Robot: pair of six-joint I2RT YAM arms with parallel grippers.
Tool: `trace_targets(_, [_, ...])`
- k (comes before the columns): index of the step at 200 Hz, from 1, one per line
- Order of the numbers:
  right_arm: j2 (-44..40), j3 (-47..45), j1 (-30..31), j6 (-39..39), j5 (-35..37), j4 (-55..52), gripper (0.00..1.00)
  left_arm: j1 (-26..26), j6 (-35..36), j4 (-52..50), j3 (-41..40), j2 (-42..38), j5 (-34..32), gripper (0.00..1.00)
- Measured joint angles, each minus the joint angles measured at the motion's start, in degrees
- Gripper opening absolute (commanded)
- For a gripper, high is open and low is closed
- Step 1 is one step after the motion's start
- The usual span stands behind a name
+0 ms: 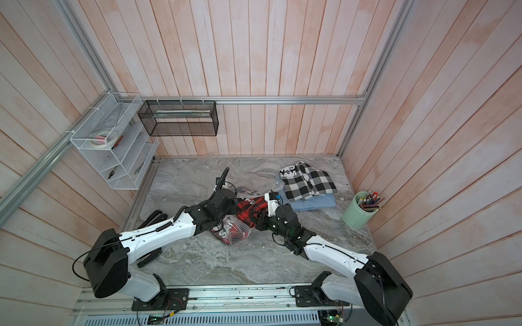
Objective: Take the shirt out of the vacuum bag
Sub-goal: Take out the shirt from the vacuum bag.
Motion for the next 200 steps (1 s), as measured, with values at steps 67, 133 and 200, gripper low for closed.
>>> trace_targets(67, [-4.50, 9.33, -7.76, -5.60, -1.27, -9.68, 0.00, 0.00, -0.02, 0.02, -0.02, 0.35, -0.02, 0.00])
trace_targets(133, [-4.81, 21.57, -13.33, -7.91, -5.73, -16.83, 0.00, 0.07, -0.02, 0.63, -1.81, 0.42, -0.76, 0.00])
trace_targets(200, [-5.35, 31.30, -24.98, -7.52, -10.54, -18.60, 0.00, 0.44, -0.22, 0.98, -3.54, 0.42, -1.51, 0.00])
